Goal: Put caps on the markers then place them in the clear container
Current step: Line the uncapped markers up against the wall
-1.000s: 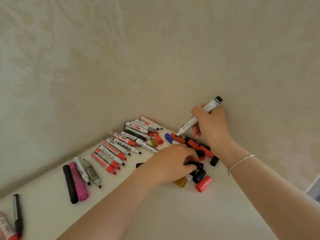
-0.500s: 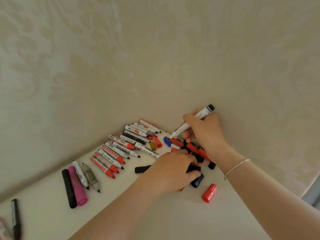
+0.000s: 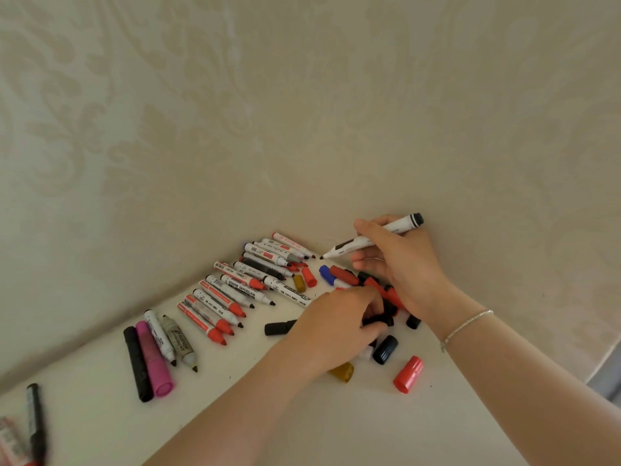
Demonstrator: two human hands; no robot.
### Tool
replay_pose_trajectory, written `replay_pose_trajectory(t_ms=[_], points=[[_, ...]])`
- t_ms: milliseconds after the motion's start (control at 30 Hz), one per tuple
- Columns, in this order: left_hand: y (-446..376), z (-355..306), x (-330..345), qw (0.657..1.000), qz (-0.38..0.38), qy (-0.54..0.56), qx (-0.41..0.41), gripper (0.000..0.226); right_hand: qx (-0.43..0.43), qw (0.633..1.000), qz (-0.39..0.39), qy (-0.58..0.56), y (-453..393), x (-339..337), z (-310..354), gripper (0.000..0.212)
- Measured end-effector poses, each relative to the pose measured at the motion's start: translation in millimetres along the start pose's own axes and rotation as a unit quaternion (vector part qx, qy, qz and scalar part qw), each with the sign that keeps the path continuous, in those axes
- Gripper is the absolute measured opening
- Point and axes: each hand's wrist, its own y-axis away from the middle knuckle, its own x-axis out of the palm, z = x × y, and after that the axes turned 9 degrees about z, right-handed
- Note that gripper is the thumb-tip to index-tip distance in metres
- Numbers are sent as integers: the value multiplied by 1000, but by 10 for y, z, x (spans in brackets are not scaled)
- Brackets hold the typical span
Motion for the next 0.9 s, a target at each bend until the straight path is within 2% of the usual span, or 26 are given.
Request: replay_pose_trajectory(t_ms=[167, 333, 433, 533, 667, 900], points=[[48, 65, -32, 996, -29, 71, 55, 30, -2, 1000, -2, -9, -9, 11, -24, 16], [83, 84, -44, 982, -74, 168, 49, 31, -11, 999, 21, -38, -3, 31, -20, 12], [122, 155, -66, 960, -112, 252, 39, 26, -18, 996, 39, -79, 5, 36, 4, 9], [220, 329, -134, 934, -186, 306, -16, 23, -23, 991, 42, -123, 7, 42, 36, 8], [406, 563, -283, 886, -258, 380, -68, 21, -23, 992, 29, -122, 31, 96, 30, 20], [538, 629, -402, 877, -259, 402, -39, 21, -12, 997, 43, -65, 32, 333, -46, 27]])
